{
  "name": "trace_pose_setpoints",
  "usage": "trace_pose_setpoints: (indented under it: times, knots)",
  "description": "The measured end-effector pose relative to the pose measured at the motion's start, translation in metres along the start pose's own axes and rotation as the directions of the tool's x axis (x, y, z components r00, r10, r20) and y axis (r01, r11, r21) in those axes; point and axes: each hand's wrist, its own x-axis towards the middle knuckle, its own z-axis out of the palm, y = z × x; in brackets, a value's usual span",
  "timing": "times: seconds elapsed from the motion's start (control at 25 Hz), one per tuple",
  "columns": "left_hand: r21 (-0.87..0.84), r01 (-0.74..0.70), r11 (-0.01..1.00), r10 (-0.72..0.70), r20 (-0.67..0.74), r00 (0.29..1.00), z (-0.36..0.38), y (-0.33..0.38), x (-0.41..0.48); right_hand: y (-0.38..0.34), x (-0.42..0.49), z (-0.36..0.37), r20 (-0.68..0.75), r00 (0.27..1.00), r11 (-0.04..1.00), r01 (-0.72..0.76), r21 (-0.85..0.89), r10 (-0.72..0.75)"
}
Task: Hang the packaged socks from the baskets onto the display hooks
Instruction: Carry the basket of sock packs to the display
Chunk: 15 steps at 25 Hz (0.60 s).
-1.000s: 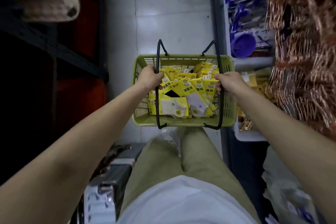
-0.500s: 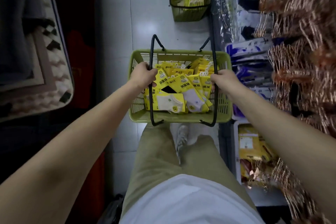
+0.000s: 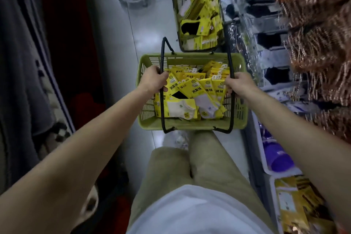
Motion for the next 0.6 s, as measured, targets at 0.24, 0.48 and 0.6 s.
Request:
trace_pose_setpoints:
  times: [0.24,0.48,0.6]
  knots:
    - [0.052,-0.016,0.999,0.014,0.041,0.999,-0.058,0.102,0.157,-0.119,0.118,-0.015,-0.011,0.999,0.998,-0.032,0.055,0.033]
    - [0.096,-0.057,0.994,0.048,0.092,0.995,-0.118,0.2,0.286,-0.241,0.208,-0.031,-0.087,0.994,0.992,-0.05,0.117,0.06]
    - [0.11,-0.076,0.991,0.059,0.15,0.987,-0.148,0.245,0.349,-0.291,0.252,-0.031,-0.12,0.987,0.979,-0.086,0.182,0.109]
